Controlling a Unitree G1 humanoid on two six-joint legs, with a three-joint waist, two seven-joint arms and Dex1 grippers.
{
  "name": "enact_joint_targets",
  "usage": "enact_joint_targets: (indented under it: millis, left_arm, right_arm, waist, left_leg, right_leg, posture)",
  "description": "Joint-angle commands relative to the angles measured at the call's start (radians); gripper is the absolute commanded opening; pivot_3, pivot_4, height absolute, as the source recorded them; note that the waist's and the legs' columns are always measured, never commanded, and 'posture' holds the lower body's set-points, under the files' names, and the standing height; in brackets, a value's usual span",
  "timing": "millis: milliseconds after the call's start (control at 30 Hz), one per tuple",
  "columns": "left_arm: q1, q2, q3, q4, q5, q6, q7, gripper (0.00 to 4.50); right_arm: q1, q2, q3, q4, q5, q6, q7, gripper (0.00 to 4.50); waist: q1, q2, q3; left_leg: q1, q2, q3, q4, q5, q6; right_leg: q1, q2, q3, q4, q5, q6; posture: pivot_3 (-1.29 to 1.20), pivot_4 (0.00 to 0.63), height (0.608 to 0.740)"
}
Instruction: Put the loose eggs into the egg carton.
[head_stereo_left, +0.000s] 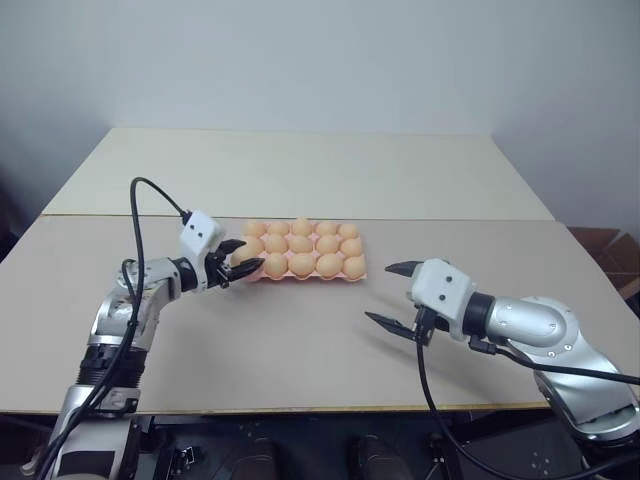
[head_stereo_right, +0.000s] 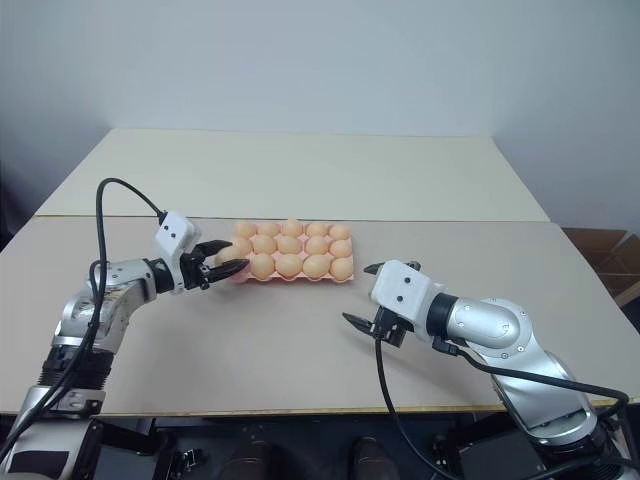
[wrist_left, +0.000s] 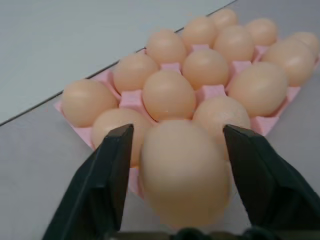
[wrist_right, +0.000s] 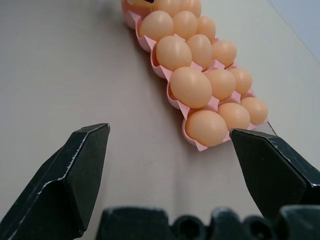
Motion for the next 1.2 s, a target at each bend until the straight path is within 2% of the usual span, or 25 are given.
enact_joint_targets:
  millis: [33,200,367,467,567,700,867,1100,1200]
  left_arm:
    - [-0.017,0.003,0.02,-0.022,0.008,-0.039,0.011,4.43]
    - [0.07,0.079,0.062,-0.148,-0.031,-0.01,-0.036,4.47]
    - [0.275,0.212,0.189,-0.36,-0.146,0.051,-0.142,4.47]
    - [0.403,0.296,0.288,-0.456,-0.192,0.086,-0.196,4.47]
    - [0.517,0.369,0.399,-0.514,-0.223,0.112,-0.248,4.47]
    - [0.649,0.466,0.55,-0.562,-0.262,0.159,-0.356,4.47]
    - [0.714,0.501,0.657,-0.597,-0.303,0.21,-0.403,4.47]
    - [0.686,0.499,0.62,-0.604,-0.301,0.22,-0.372,4.47]
    - [0.629,0.499,0.6,-0.581,-0.333,0.3,-0.314,4.47]
  right_arm:
    - [-0.007,-0.001,-0.027,-0.02,-0.004,-0.023,-0.009,4.5]
    - [-0.004,-0.014,-0.035,-0.021,-0.009,-0.024,-0.006,4.5]
    - [0.019,-0.055,-0.085,-0.031,0.008,-0.027,0.02,4.5]
    - [0.046,-0.089,-0.164,-0.057,0.071,-0.015,0.07,4.5]
    - [0.05,-0.108,-0.29,-0.076,0.196,0.023,0.127,4.5]
    - [0.141,-0.21,-0.448,-0.074,0.291,-0.01,0.294,4.5]
    - [0.228,-0.262,-0.528,-0.041,0.3,-0.053,0.368,4.5]
    - [0.239,-0.263,-0.505,-0.03,0.272,-0.085,0.339,4.5]
    - [0.247,-0.261,-0.493,-0.029,0.262,-0.096,0.33,4.5]
  waist:
    - [0.0,0.0,0.0]
    - [-0.013,0.0,0.0]
    - [-0.024,0.0,0.0]
    - [-0.023,0.0,0.0]
    - [-0.021,0.001,0.0]
    - [-0.012,0.001,0.0]
    - [-0.004,0.001,0.0]
    - [-0.001,0.001,0.001]
    - [0.0,0.001,0.001]
  left_leg:
    - [0.0,0.0,0.0,0.0,0.0,0.0]
    - [0.0,0.0,0.0,0.0,0.0,0.0]
    - [0.0,0.001,0.0,0.0,0.0,0.0]
    - [0.0,0.001,0.0,0.0,0.0,0.0]
    - [0.0,0.001,0.0,0.0,0.0,0.0]
    - [0.001,0.001,0.0,-0.001,0.0,0.0]
    - [0.002,0.001,0.0,-0.001,-0.001,-0.001]
    - [0.002,0.001,0.001,-0.002,-0.001,-0.001]
    - [0.001,0.001,0.001,-0.002,-0.001,-0.001]
  right_leg:
    - [0.0,0.0,0.0,0.0,0.0,0.0]
    - [0.0,0.0,0.0,0.0,0.0,0.0]
    - [-0.001,0.0,0.0,0.0,0.0,0.0]
    - [-0.001,-0.001,0.0,0.0,-0.003,-0.004]
    - [-0.001,-0.001,0.0,0.0,-0.004,-0.006]
    - [-0.001,-0.001,-0.001,-0.002,-0.005,-0.006]
    - [-0.001,-0.002,-0.001,-0.002,-0.005,-0.006]
    - [-0.001,-0.002,0.0,-0.002,-0.005,-0.006]
    - [-0.001,-0.002,0.0,-0.002,-0.005,-0.006]
  posture:
    - [0.0,0.15,0.74]
    - [0.0,0.15,0.74]
    - [0.0,0.15,0.74]
    - [0.0,0.15,0.74]
    - [0.0,0.15,0.74]
    - [0.0,0.15,0.74]
    - [0.0,0.15,0.74]
    - [0.0,0.15,0.74]
    - [0.0,0.15,0.74]
